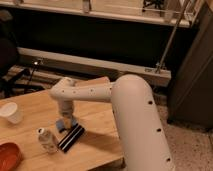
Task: Place the white sponge in the ceramic bowl
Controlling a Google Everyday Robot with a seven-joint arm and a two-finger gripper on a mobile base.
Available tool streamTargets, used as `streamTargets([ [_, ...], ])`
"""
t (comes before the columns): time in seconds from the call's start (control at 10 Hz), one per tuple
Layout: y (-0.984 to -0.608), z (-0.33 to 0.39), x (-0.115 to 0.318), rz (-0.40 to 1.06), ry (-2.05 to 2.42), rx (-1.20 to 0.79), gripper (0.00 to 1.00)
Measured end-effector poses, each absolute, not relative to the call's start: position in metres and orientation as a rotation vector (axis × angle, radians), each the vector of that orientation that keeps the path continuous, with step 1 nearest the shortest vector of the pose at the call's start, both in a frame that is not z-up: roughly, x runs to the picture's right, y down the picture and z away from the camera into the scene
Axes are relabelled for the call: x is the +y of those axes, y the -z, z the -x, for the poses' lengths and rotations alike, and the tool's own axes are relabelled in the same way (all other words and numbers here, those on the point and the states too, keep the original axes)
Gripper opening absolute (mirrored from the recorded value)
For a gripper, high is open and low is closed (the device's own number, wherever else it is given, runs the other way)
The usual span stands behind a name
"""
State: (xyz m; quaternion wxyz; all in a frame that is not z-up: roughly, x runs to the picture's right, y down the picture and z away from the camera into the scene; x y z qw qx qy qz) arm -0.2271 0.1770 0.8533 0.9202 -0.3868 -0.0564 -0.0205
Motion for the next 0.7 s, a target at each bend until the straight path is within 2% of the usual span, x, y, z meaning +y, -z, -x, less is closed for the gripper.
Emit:
streamTargets([
  [0.7, -0.848, 0.226, 0.146, 0.774, 0.019, -0.097, 0.58],
])
